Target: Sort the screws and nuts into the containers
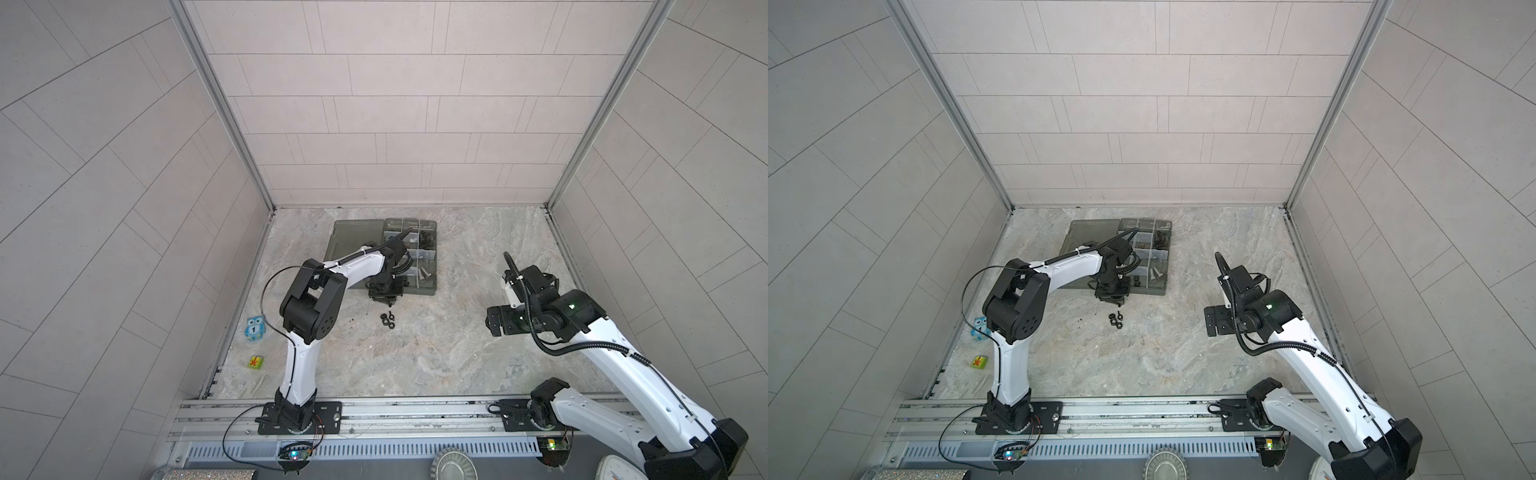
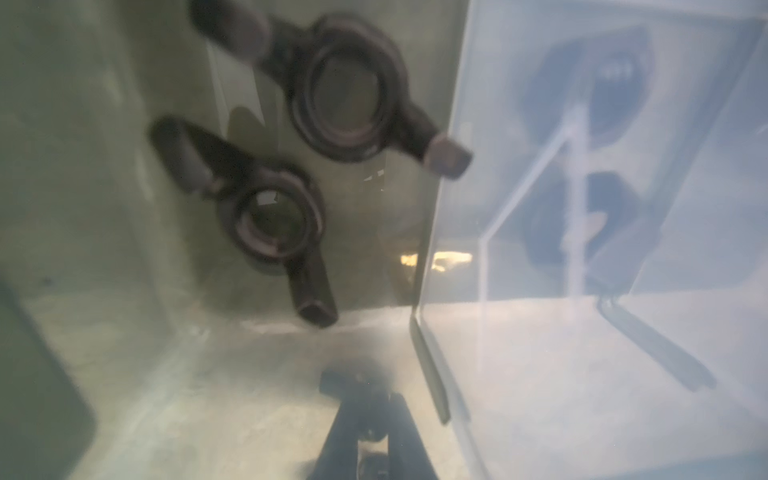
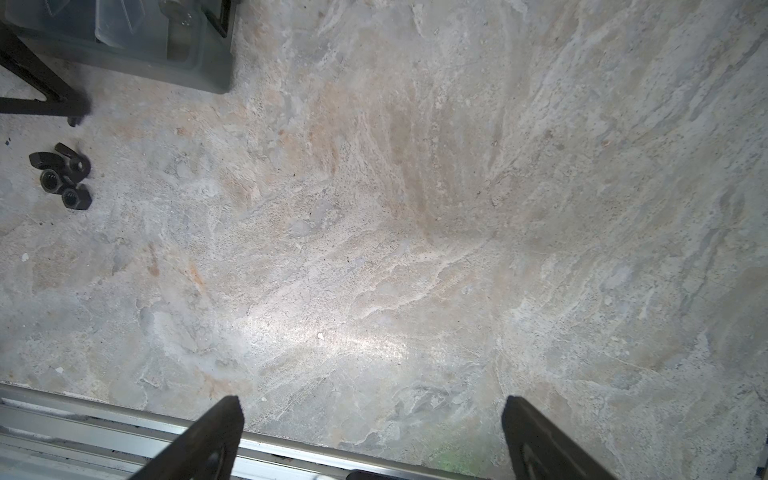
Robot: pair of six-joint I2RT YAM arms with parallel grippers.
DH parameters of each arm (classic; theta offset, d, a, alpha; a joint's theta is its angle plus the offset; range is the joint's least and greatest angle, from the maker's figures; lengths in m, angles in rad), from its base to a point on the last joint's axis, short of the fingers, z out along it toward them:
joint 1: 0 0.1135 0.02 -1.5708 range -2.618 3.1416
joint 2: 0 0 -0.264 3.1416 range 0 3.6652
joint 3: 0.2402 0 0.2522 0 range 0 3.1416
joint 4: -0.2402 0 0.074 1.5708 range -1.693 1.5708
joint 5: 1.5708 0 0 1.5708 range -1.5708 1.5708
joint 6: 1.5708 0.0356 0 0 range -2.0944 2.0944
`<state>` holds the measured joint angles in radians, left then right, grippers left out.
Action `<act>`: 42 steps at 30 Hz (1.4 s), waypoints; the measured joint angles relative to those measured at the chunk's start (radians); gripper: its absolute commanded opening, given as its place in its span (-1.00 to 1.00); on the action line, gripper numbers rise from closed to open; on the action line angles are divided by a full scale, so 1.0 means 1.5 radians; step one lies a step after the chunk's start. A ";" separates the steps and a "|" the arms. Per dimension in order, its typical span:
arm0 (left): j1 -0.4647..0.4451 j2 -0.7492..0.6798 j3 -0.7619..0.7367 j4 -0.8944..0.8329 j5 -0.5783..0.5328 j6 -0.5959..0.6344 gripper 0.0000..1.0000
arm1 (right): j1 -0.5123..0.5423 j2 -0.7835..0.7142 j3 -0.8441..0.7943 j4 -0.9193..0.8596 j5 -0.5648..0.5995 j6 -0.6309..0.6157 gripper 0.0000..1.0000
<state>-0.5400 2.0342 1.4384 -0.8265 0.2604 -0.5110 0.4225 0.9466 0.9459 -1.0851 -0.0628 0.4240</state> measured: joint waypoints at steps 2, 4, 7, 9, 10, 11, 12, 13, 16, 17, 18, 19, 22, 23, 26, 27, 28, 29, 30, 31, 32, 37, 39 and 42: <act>0.000 -0.005 -0.006 -0.003 -0.001 0.004 -0.74 | 0.000 0.000 0.000 0.000 0.000 0.000 0.98; 0.000 -0.009 -0.011 -0.009 -0.002 0.008 -0.77 | 0.000 0.000 -0.001 0.001 0.000 0.001 0.98; 0.000 -0.011 -0.014 -0.019 -0.007 0.012 -0.77 | 0.000 0.000 -0.003 0.003 -0.001 0.002 0.98; 0.000 -0.012 -0.015 -0.024 -0.011 0.015 -0.77 | 0.000 0.000 -0.003 0.003 -0.001 0.002 0.98; 0.000 -0.014 -0.016 -0.026 -0.012 0.015 -0.77 | 0.000 0.000 -0.003 0.004 -0.002 0.002 0.98; 0.000 -0.017 -0.017 -0.030 -0.013 0.016 -0.77 | 0.000 0.000 -0.003 0.005 -0.002 0.002 0.98; 0.000 -0.020 -0.017 -0.034 -0.015 0.018 -0.77 | 0.000 0.000 -0.003 0.005 -0.002 0.002 0.98; 0.000 -0.024 -0.017 -0.036 -0.015 0.019 -0.77 | 0.000 0.000 -0.003 0.006 -0.002 0.002 0.98; 0.000 -0.036 -0.017 -0.046 -0.018 0.022 -0.78 | 0.000 0.000 -0.004 0.008 -0.002 0.002 0.97; 0.000 -0.041 -0.017 -0.049 -0.019 0.023 -0.78 | 0.000 0.000 -0.004 0.009 -0.002 0.002 0.98; 0.000 -0.044 -0.017 -0.051 -0.020 0.023 -0.78 | 0.000 -0.001 -0.006 0.011 -0.003 0.002 0.98; 0.000 -0.048 -0.017 -0.053 -0.021 0.024 -0.78 | 0.000 -0.002 -0.008 0.012 -0.003 0.002 0.97; 0.000 -0.060 -0.016 -0.062 -0.025 0.025 -0.77 | 0.000 -0.004 -0.012 0.012 -0.005 0.002 0.98; 0.000 -0.064 -0.015 -0.066 -0.027 0.025 -0.78 | 0.000 -0.005 -0.012 0.013 -0.005 0.002 0.98; 0.000 -0.070 -0.003 -0.081 -0.030 0.027 -0.78 | 0.000 -0.005 -0.012 0.014 -0.006 0.002 0.97; 0.000 -0.070 0.004 -0.085 -0.032 0.027 -0.78 | 0.000 -0.005 -0.012 0.015 -0.007 0.002 0.97; 0.000 -0.070 0.012 -0.088 -0.033 0.027 -0.78 | 0.000 -0.005 -0.012 0.016 -0.008 0.002 0.98; 0.000 -0.070 0.021 -0.092 -0.034 0.027 -0.78 | 0.000 -0.005 -0.012 0.017 -0.008 0.002 0.98; 0.000 -0.070 0.030 -0.095 -0.036 0.028 -0.78 | 0.000 -0.004 -0.012 0.018 -0.010 0.002 0.98; 0.000 -0.070 0.039 -0.099 -0.037 0.028 -0.77 | 0.000 -0.004 -0.012 0.019 -0.012 0.002 0.98; 0.000 -0.070 0.050 -0.102 -0.039 0.028 -0.78 | 0.000 -0.003 -0.012 0.020 -0.015 0.002 0.98; 0.000 -0.070 0.103 -0.119 -0.046 0.038 -0.77 | 0.000 0.012 -0.005 0.039 -0.041 0.002 0.97; 0.000 -0.068 0.124 -0.124 -0.049 0.042 -0.77 | 0.000 0.027 0.004 0.052 -0.060 0.002 0.98; 0.000 -0.061 0.155 -0.134 -0.053 0.049 -0.77 | 0.000 0.051 0.023 0.079 -0.092 0.003 0.98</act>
<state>-0.5396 1.9427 1.6703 -1.0271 0.1806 -0.4377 0.4225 1.0233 0.9806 -0.9661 -0.2012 0.4278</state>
